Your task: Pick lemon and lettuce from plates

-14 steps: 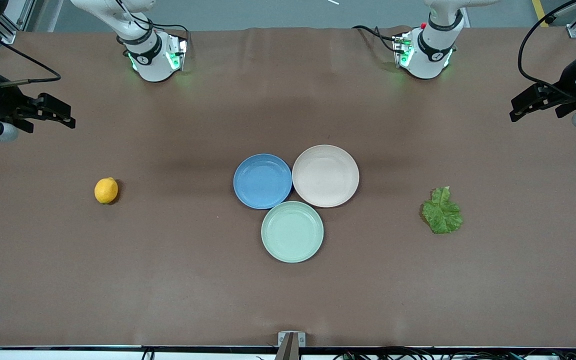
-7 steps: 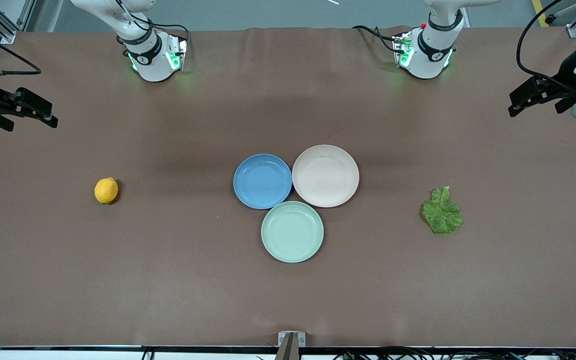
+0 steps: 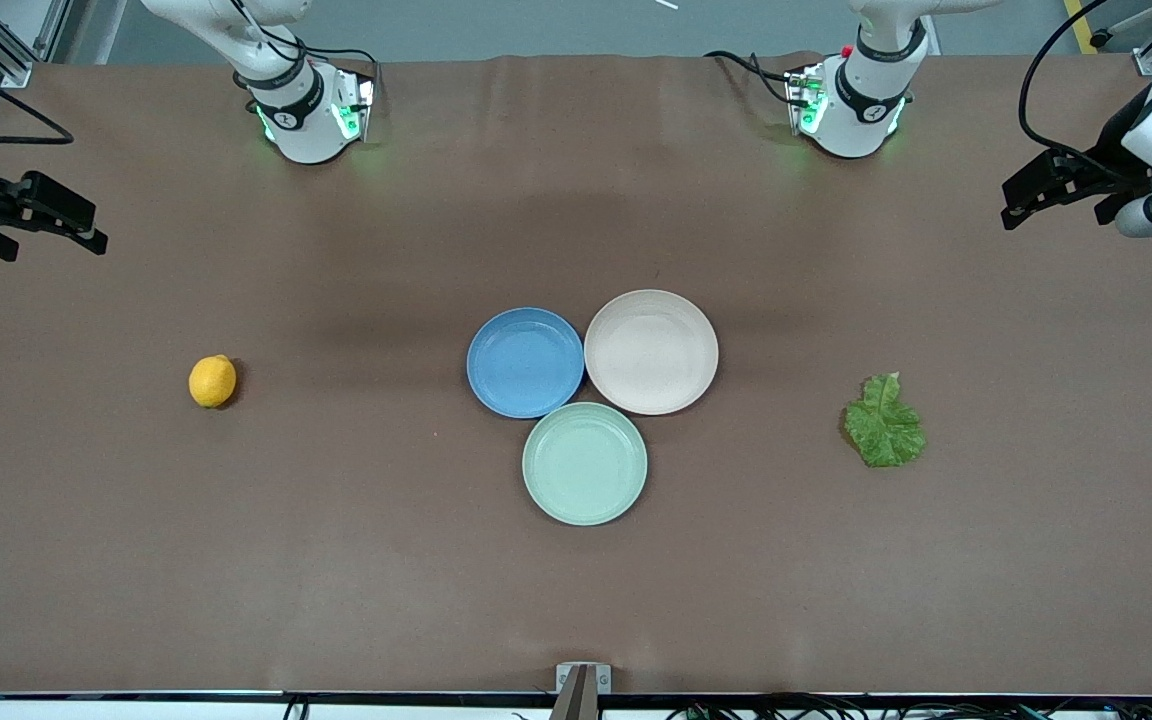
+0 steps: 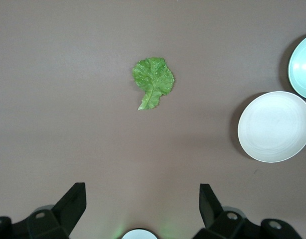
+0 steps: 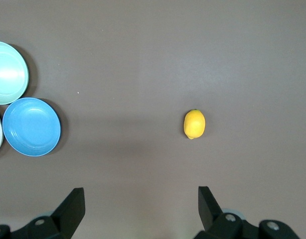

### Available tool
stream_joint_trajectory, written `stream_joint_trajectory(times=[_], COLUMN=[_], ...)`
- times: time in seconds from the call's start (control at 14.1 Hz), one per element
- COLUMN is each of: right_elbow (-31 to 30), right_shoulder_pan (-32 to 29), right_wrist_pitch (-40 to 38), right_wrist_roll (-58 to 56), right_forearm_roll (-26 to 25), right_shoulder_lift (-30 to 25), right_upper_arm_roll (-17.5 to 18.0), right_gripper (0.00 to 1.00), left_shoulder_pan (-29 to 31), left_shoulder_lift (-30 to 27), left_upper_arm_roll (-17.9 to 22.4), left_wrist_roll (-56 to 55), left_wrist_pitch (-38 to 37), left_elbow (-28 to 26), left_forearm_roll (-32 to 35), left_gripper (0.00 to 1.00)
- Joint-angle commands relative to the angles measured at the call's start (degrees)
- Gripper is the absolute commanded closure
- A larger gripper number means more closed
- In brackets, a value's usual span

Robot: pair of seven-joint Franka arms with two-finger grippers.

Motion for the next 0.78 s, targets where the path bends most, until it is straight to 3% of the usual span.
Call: stream_joint_trajectory(times=[0.0,0.71], right_elbow=[0.15,0.50], right_shoulder_pan=[-0.80,-1.24], right_wrist_pitch=[-0.21,-0.03], right_wrist_roll=[0.42,0.42], right_forearm_roll=[-0.38,-0.30], right_shoulder_lift=[-0.46,-0.46], right_upper_arm_roll=[0.32,0.40], right_gripper=[0.00,0.00], left_shoulder_pan=[0.56,1.17], left_shoulder_lift=[-1.37,-0.40], left_upper_arm_roll=[-0.08,0.27], left_wrist_roll=[0.79,0.79], left_wrist_pitch=[-0.71,-0.97], left_elbow=[-0.40,2.33], left_forearm_roll=[-0.14,-0.14], left_gripper=[0.00,0.00])
